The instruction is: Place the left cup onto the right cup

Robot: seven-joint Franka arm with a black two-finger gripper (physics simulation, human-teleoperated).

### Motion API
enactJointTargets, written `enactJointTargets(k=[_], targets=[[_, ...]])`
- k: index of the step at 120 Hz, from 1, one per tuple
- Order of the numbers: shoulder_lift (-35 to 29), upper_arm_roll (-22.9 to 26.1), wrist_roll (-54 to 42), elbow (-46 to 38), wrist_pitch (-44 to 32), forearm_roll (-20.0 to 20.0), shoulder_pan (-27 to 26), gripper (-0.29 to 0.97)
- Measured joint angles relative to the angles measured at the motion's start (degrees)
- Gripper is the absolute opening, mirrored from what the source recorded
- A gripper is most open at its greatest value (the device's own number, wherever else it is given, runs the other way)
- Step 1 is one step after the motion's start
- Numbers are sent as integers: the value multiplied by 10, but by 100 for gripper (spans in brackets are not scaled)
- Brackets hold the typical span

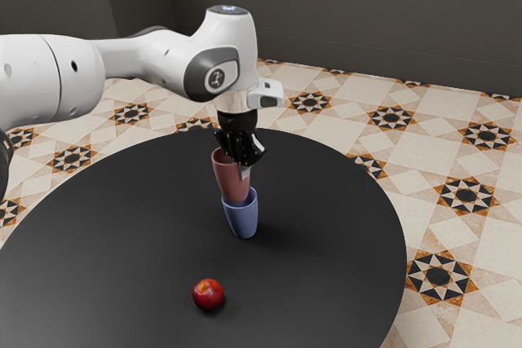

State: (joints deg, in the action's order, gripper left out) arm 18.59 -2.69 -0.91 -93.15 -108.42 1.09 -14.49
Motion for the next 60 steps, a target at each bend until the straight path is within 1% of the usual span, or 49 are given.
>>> enactJointTargets(k=[40, 44, 60], targets=[[34, 0, 17, 20, -2, 16, -6, -10], [36, 0, 18, 21, -2, 16, -6, -4], [37, 2, 24, 22, 3, 14, -6, 25]])
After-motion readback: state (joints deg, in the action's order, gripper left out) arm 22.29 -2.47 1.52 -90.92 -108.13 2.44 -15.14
